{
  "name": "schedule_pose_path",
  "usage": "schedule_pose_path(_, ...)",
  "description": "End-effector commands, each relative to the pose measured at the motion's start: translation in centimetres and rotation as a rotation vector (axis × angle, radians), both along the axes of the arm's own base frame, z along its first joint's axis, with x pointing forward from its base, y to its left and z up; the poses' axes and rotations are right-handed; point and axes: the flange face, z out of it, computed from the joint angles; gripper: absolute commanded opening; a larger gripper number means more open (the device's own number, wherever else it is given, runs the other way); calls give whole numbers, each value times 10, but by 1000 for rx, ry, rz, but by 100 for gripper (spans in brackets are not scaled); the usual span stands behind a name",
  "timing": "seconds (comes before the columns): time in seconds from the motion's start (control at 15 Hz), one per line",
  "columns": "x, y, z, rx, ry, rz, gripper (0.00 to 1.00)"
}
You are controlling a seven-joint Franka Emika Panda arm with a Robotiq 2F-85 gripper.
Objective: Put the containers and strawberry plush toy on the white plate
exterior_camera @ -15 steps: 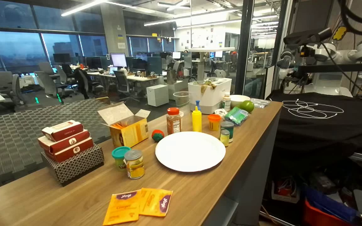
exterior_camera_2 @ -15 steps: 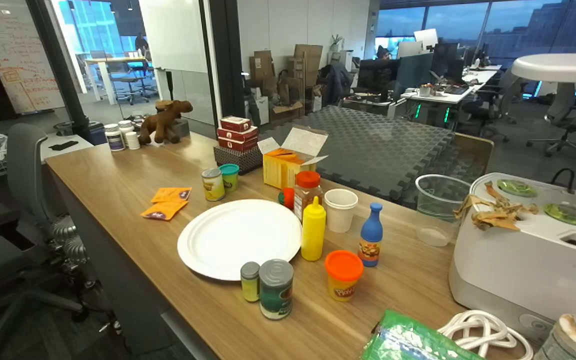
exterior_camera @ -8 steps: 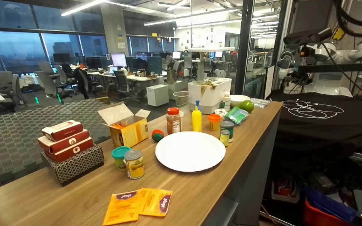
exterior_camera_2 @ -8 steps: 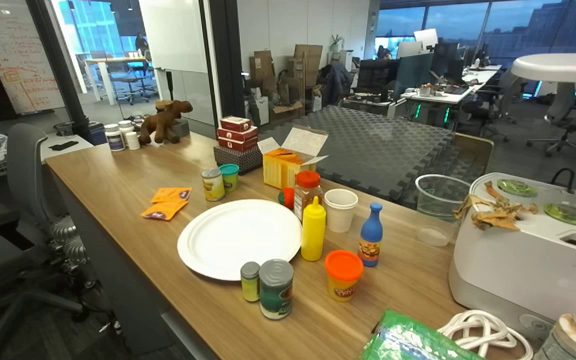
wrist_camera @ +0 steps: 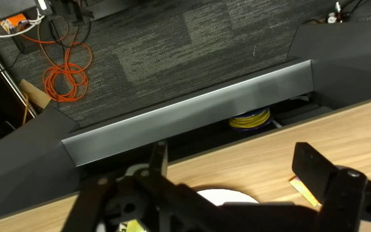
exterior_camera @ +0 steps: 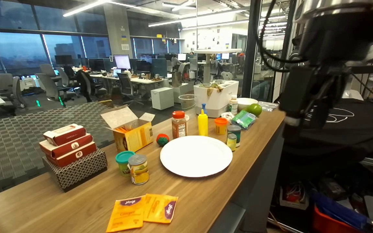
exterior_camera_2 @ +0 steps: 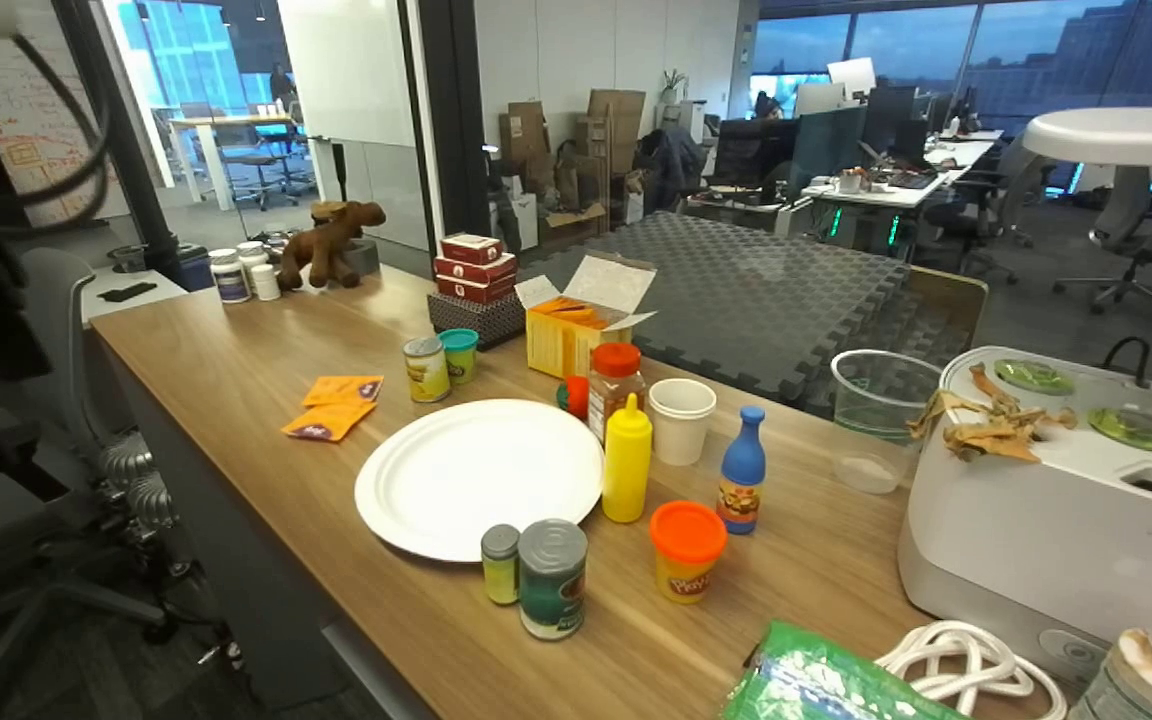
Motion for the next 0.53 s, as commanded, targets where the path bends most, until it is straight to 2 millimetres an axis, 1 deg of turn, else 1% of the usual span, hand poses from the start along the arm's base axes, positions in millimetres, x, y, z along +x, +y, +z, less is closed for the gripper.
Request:
schedule_pose_path(0.0,69,31,-16,-18,5,13,100)
schedule_pose_path(0.13,103,46,-25,-30,16,43,100)
schedule_pose_path(0.2,119,55,-26,-40,9,66,100)
schedule_pose_path(0.47,179,79,-33,-84,14,159,100)
